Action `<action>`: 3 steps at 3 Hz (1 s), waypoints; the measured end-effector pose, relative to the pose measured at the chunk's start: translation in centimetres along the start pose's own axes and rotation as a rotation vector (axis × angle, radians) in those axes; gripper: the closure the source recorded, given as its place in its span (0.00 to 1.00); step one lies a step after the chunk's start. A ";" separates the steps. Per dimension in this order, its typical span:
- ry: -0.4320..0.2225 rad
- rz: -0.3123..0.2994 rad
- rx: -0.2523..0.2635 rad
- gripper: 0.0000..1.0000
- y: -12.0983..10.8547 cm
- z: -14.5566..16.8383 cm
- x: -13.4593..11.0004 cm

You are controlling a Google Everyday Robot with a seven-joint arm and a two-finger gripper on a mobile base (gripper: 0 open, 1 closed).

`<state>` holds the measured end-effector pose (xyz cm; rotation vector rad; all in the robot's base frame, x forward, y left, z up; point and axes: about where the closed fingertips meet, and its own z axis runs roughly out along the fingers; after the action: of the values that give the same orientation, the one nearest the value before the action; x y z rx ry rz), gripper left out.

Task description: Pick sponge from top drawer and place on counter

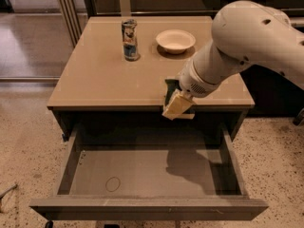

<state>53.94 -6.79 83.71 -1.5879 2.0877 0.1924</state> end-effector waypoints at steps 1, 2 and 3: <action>0.021 0.001 0.020 1.00 -3.3 -0.9 -1.0; 0.006 0.004 0.017 1.00 -5.7 -0.4 -1.7; -0.037 0.009 0.006 1.00 -7.3 1.7 -2.0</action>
Offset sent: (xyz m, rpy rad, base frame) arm 0.0878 -0.0049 0.0238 0.0179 -0.0092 -0.0125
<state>61.61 -6.67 84.58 -1.5601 2.0655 0.2172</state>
